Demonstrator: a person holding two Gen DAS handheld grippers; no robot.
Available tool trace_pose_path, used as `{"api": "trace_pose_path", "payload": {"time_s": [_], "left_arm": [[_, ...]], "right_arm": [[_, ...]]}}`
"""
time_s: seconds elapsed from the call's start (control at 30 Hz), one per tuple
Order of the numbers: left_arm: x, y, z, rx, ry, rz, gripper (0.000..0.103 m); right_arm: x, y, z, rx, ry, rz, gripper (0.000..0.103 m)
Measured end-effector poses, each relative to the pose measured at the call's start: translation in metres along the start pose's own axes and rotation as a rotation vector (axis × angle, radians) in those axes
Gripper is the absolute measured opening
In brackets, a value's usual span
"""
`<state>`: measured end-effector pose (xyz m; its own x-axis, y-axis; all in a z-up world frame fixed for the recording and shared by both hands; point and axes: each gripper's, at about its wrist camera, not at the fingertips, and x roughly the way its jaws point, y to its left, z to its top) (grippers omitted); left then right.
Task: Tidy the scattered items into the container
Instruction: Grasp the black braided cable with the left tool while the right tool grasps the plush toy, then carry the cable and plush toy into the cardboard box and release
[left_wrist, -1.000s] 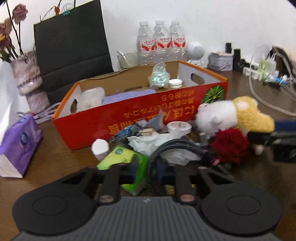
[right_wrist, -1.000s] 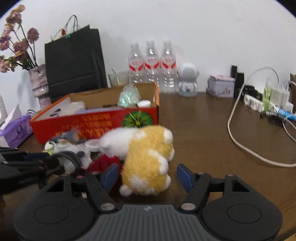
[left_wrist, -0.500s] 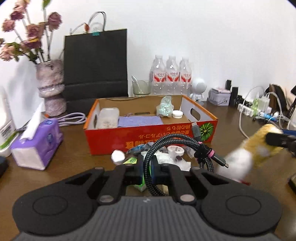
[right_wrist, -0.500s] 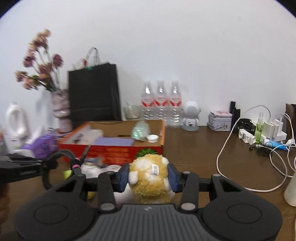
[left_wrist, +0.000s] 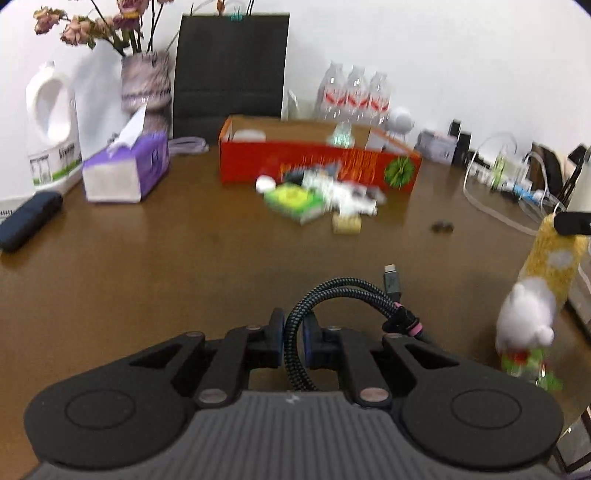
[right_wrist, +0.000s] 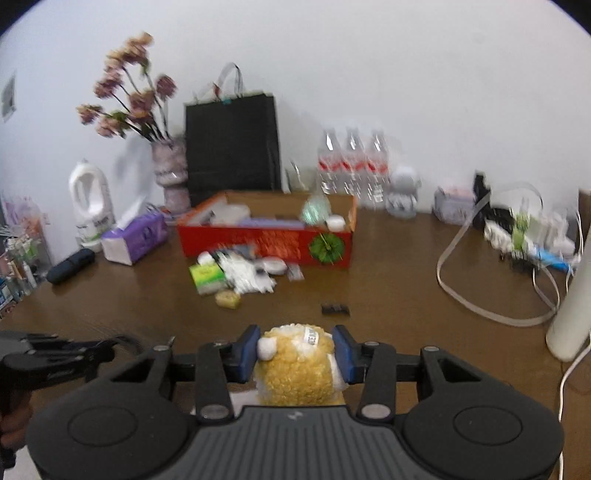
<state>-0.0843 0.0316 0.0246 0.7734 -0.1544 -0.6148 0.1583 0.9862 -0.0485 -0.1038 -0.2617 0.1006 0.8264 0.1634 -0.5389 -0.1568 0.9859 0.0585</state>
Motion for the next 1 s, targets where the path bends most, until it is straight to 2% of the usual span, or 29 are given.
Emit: {"api": "trace_pose_path", "payload": {"time_s": [0.13,0.23,0.3,0.43,0.53,0.57,0.6,0.63,0.67,0.73,0.77,0.8,0.83,0.87,0.9,1.0], "left_arm": [[-0.003,-0.001,-0.001,0.010,-0.015,-0.016,0.011],[0.005,-0.004,0.001,0.023,-0.014,-0.020,0.012],[0.013,-0.005,0.000,0.018,0.003,-0.012,0.011],[0.022,-0.003,0.001,0.009,0.016,-0.018,0.011],[0.026,-0.002,0.002,0.017,0.030,-0.005,0.012],[0.026,-0.002,0.002,0.028,0.031,-0.008,0.013],[0.026,-0.002,0.002,0.039,0.030,-0.017,0.022],[0.027,-0.002,0.002,0.049,0.034,-0.036,0.029],[0.028,-0.001,0.002,0.058,0.038,-0.061,0.042],[0.032,0.000,0.003,0.083,0.044,-0.088,0.046],[0.034,-0.002,0.005,0.106,0.047,-0.081,0.045],[0.036,-0.004,0.007,0.130,0.053,-0.067,0.043],[0.038,-0.006,0.009,0.144,0.059,-0.056,0.038],[0.039,-0.007,0.011,0.150,0.067,-0.055,0.018],[0.040,-0.008,0.013,0.153,0.075,-0.051,0.012],[0.038,-0.012,0.015,0.159,0.046,-0.001,0.008]], "right_arm": [[0.003,-0.008,0.007,0.024,0.016,-0.023,0.039],[0.036,-0.018,0.014,0.059,0.074,-0.063,0.040],[0.066,-0.021,0.015,0.072,0.100,-0.099,0.050],[0.123,-0.012,0.013,0.048,0.150,-0.145,0.057],[0.130,-0.010,0.011,0.052,0.175,-0.136,0.059],[0.125,-0.011,0.012,0.058,0.170,-0.123,0.065],[0.119,-0.013,0.012,0.064,0.171,-0.111,0.073],[0.113,-0.016,0.011,0.070,0.171,-0.101,0.077],[0.110,-0.019,0.011,0.077,0.181,-0.096,0.080],[0.111,-0.023,0.008,0.089,0.228,-0.087,0.078],[0.113,-0.025,0.006,0.091,0.246,-0.077,0.069],[0.115,-0.026,0.003,0.097,0.259,-0.054,0.056],[0.117,-0.027,0.001,0.107,0.260,-0.030,0.054],[0.118,-0.027,-0.001,0.110,0.255,-0.019,0.049],[0.119,-0.027,-0.002,0.110,0.244,-0.018,0.048],[0.115,-0.030,0.002,0.143,0.205,0.007,0.046]]}}
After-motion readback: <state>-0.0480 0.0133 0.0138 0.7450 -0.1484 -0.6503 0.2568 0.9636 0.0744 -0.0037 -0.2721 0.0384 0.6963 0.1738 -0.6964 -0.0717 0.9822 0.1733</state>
